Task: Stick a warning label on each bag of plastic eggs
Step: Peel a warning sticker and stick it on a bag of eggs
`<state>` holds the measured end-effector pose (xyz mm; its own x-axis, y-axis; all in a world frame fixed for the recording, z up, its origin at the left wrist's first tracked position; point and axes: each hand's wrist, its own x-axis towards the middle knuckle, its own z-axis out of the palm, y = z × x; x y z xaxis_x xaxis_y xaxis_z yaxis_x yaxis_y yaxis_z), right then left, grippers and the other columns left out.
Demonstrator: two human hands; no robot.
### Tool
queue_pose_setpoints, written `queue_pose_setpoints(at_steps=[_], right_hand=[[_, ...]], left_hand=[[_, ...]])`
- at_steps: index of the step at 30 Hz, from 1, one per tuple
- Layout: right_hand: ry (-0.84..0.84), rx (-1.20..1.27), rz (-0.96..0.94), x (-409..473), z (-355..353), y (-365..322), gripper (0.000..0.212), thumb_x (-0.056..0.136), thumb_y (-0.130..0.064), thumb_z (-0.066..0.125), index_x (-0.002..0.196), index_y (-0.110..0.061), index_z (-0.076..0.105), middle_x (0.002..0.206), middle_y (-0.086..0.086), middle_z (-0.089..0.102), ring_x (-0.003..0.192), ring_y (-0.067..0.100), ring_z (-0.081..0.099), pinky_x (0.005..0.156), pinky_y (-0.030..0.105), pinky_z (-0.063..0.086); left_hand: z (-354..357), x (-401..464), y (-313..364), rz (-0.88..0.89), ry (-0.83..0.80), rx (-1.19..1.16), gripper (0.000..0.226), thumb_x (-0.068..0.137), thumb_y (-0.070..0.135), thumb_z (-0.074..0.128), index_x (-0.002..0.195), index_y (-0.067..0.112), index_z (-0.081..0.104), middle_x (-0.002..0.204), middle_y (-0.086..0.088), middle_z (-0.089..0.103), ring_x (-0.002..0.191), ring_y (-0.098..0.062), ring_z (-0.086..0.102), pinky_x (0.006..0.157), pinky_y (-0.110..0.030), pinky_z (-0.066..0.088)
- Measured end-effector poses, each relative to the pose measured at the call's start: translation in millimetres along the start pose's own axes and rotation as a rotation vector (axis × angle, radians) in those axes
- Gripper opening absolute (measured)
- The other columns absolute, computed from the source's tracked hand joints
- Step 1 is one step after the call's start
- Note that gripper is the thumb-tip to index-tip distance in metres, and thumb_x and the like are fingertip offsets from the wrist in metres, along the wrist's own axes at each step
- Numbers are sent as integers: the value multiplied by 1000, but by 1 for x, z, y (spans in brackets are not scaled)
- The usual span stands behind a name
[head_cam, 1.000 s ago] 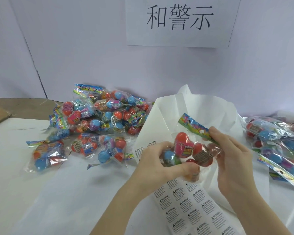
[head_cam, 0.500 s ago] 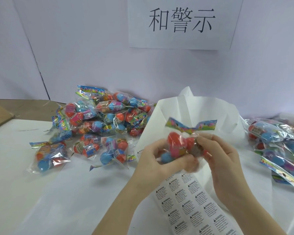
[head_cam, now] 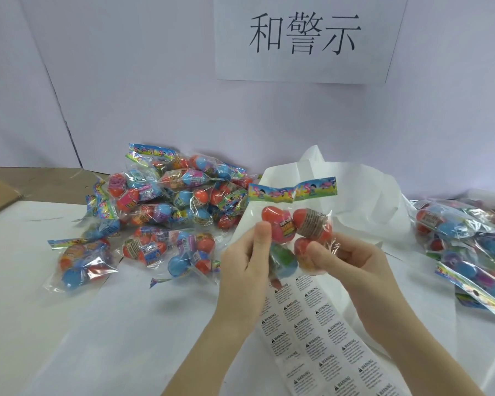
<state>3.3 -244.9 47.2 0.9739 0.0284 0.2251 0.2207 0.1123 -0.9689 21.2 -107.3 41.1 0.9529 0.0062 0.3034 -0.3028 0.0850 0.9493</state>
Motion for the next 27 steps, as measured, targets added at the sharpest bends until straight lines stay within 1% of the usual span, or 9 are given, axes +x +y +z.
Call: queue_pose_setpoints(at_steps=[3,5,8,13,17,18,20,22,27], right_hand=[[119,27,-59,2,-1,2,33,55,-34,84,85,-25,78,72,3,72,63,8,63,63,14,49],[163,31,-65,3,-3,1,28,59,-38,79,84,-23,78,72,4,71,65,9,60,62,15,48],[154,9,-52,3,-5,1,34,59,-45,83,82,-20,77,73,7,69,67,12,57,64,17,48],[232,24,-64,2,0,1,32,58,-37,73,81,-15,77,77,6,74,68,11,64,64,17,52],[372,9,-138,3,2,0,46,53,-30,76,95,-13,69,76,0,74,64,8,67,64,18,54],[393,8,-141,2,2,0,51,50,-32,77,96,-15,67,75,0,74,64,9,68,65,19,55],[397,-26,-157,1,4,0,52,47,-37,78,93,-21,61,72,0,74,62,12,68,63,19,55],[399,-70,-178,-1,6,0,50,47,-41,78,90,-25,58,71,0,74,62,14,69,62,21,55],[423,-121,-230,-3,7,1,44,50,-44,77,87,-32,56,73,-3,74,63,16,68,67,32,56]], left_hand=[[-2,4,0,-28,26,-8,25,85,41,48,84,27,69,69,5,71,59,-7,65,48,-17,49],[-5,7,0,-24,31,38,12,86,26,59,84,26,71,63,9,69,57,-2,63,51,-14,47],[-6,8,-2,-71,74,3,9,82,19,66,77,22,73,58,7,68,53,-2,61,51,-13,46],[-7,9,-4,-85,221,-52,11,77,11,73,69,19,72,57,2,68,51,-7,63,53,-15,50],[-5,7,-2,-97,196,-51,3,79,15,71,77,15,69,63,7,69,53,-6,64,49,-14,47],[-4,6,-1,-112,168,-57,7,77,21,73,80,16,68,66,10,69,53,-5,62,48,-14,45],[-2,6,0,-126,121,-54,32,63,41,74,88,21,66,72,14,70,55,-3,60,49,-14,44],[-1,6,1,-118,129,-3,46,49,49,72,87,26,65,73,13,71,58,-4,61,53,-14,46],[-4,8,-1,-127,169,-33,19,58,27,80,74,22,71,65,8,71,55,-4,65,53,-11,47]])
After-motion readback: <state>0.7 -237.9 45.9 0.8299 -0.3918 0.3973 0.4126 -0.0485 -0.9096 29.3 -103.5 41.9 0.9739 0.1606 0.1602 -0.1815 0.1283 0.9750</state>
